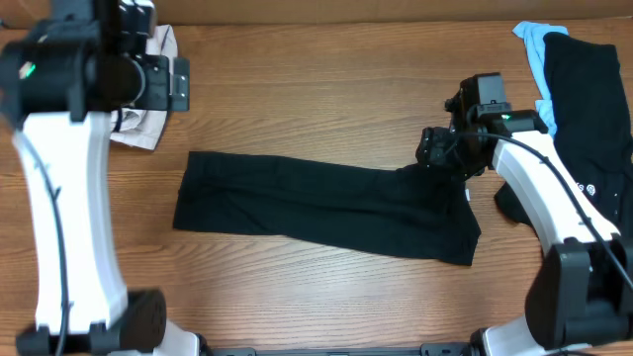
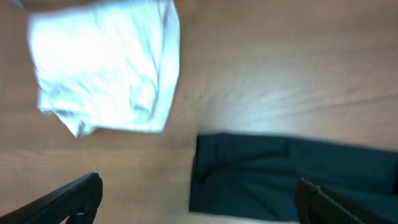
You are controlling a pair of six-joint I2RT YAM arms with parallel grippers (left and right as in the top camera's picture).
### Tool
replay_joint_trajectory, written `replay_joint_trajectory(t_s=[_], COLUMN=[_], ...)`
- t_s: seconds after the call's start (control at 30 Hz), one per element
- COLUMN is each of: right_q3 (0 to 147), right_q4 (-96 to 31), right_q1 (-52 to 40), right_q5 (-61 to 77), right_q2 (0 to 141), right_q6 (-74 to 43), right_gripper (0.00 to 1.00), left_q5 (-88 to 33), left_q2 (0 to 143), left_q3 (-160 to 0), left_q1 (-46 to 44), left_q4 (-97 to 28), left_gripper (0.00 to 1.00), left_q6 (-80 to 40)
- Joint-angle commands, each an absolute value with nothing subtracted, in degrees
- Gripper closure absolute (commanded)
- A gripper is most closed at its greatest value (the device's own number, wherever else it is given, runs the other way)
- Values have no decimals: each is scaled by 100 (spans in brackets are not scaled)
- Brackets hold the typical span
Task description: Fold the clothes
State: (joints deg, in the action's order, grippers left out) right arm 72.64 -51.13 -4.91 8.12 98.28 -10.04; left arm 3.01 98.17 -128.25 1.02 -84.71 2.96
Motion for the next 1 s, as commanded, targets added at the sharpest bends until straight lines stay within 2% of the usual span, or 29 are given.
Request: replay_joint_trajectory(t_s=[0.0,0.13,0.3,0.43,0.57,0.67,0.77,0.9,0.97], right_q3=[7319,7319,7303,7271,7271,7271,7271,7271,7271], right_q4=[-5039,-4906,-4823,-4847,-4853,-4790,-4737,-4788,-4825], right_q1=[-532,-541,-541,-541,-541,-541,-541,-541,-541], right_q5=[823,864,1046,1210,1210,1212,1212,1463,1516], right_q2=[10298,10418,10422,10422,10422,10449,10530,10698,10739], right_q6=[-589,-567,-456,-397,-167,110,202,344,340], right_gripper=[29,34,57,67,66,47,38,38,47], left_q5=[145,145,148,150,165,167,161,154,148], left_q2=[9651,9647,9730,9760,9797,9835,9865,9935,9955], left_q3=[-12827,-12816,-12798,-12798,-12798,-12798,-12798,-12798,-12798], left_q1=[115,115,115,115,115,115,115,115,115], left_q4=[-8315,-8348,-8392,-8394,-8399,-8409,-8409,-8420,-8425], left_gripper=[0,0,0,0,0,0,0,0,0], left_q6=[279,281,281,283,327,327,325,325,325])
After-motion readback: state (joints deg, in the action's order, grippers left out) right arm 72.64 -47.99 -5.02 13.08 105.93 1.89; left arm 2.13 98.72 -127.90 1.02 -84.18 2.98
